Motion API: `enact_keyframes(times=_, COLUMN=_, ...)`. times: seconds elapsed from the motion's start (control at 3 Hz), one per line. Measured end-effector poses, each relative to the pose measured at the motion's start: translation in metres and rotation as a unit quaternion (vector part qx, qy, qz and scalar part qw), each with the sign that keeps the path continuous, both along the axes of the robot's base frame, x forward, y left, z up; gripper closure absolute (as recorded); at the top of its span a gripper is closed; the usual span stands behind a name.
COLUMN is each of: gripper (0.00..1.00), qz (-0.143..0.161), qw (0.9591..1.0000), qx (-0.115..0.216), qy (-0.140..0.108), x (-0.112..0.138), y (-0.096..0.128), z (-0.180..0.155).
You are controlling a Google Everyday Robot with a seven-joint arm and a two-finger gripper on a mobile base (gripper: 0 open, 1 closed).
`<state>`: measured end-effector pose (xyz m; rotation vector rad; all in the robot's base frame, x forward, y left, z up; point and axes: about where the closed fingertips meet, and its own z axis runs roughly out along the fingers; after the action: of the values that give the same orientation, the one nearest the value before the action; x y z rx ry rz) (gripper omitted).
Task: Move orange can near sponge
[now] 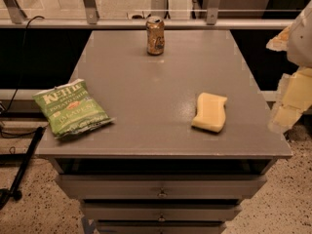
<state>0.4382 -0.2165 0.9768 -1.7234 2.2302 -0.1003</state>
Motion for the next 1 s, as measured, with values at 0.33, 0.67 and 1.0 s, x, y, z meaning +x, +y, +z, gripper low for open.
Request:
enact_keyframes(times=0.33, gripper=0.00, qz=0.000, qw=1.0000, qx=0.001, qy=-0.001, x=0.000, y=0.000, z=0.000)
enact_keyframes(times=0.67, gripper=0.00, qz=0.000, qw=0.9995, qx=0.030, qy=-0.013, x=0.021, y=0.007, z=-0.006)
enact_keyframes(times=1.0, gripper=0.00, qz=-0.011, qw=0.9959, qx=0.084, qy=-0.033, x=0.062, y=0.024, z=-0.019)
